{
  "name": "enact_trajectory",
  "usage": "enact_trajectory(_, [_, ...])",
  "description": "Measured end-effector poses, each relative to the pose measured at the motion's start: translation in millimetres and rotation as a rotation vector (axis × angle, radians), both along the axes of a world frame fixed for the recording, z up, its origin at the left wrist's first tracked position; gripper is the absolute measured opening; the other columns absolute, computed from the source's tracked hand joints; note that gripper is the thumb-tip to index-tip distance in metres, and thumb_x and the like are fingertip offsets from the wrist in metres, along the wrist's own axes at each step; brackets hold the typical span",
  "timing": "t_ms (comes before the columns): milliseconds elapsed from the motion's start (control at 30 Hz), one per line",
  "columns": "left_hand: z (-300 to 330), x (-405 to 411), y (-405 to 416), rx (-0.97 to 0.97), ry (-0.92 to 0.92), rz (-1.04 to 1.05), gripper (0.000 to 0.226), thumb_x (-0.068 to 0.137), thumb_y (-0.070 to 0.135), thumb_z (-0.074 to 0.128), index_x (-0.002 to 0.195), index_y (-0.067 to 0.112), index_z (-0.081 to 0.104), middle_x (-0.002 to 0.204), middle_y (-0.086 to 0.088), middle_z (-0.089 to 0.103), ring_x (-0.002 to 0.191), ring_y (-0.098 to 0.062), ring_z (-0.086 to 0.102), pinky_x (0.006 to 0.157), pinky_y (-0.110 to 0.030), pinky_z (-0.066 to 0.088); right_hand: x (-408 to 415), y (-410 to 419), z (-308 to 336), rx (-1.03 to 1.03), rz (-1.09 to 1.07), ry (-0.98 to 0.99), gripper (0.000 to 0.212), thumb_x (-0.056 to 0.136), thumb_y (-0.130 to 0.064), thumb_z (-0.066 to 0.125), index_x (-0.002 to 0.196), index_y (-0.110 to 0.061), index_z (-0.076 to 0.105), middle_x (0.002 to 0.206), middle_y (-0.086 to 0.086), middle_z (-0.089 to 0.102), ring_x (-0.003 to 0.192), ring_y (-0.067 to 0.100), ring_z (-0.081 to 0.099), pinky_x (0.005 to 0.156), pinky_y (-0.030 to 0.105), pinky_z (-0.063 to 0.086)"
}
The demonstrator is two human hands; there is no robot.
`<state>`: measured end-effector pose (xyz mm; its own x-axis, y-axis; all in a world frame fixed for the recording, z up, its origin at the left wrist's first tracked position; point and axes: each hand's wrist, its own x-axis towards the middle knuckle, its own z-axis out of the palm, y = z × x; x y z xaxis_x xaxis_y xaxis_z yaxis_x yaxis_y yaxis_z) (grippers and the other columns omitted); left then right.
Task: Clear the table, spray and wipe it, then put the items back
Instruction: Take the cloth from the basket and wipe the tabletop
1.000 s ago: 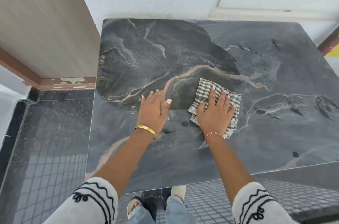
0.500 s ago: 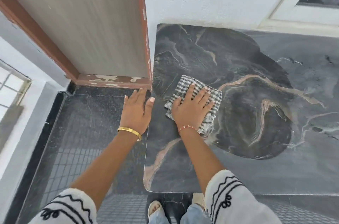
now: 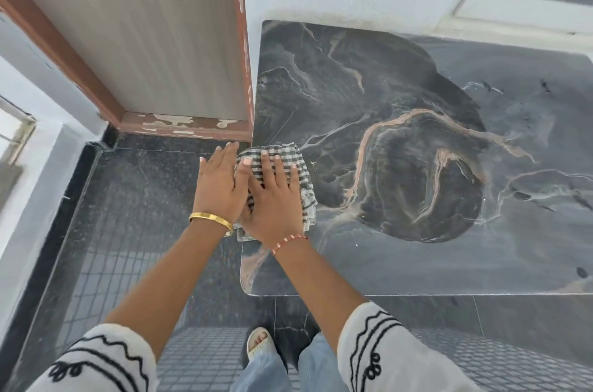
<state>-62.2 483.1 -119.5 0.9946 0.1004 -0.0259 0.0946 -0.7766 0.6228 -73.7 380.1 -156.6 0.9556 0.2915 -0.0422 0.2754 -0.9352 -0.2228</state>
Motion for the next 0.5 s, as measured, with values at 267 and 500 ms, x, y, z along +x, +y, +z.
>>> enact_trajectory(267, [6,-41,-23,-0.008,0.005,-0.008,0.05,0.097,0.033,0.024,0.14,0.007,0.032,0.147,-0.013,0.036,0.141,-0.026,0.022,0.118,-0.042,0.004,-68,-10,2,-0.031,0.051,0.022,0.071,0.087,-0.048,0.029,0.149,-0.019,0.012,0.157,0.013,0.013,0.146,0.032,0.01,0.116,0.05,-0.007])
enact_trajectory(500, [13,-72,-56,-0.001,0.029,-0.015,0.052,0.097,0.035,0.024,0.14,0.006,0.032,0.146,-0.012,0.036,0.141,-0.027,0.022,0.118,-0.042,0.004,-98,-45,3,-0.019,0.247,0.042,0.063,0.091,-0.045,0.035,0.148,-0.018,0.023,0.157,0.01,0.018,0.146,0.029,0.01,0.119,0.048,0.0])
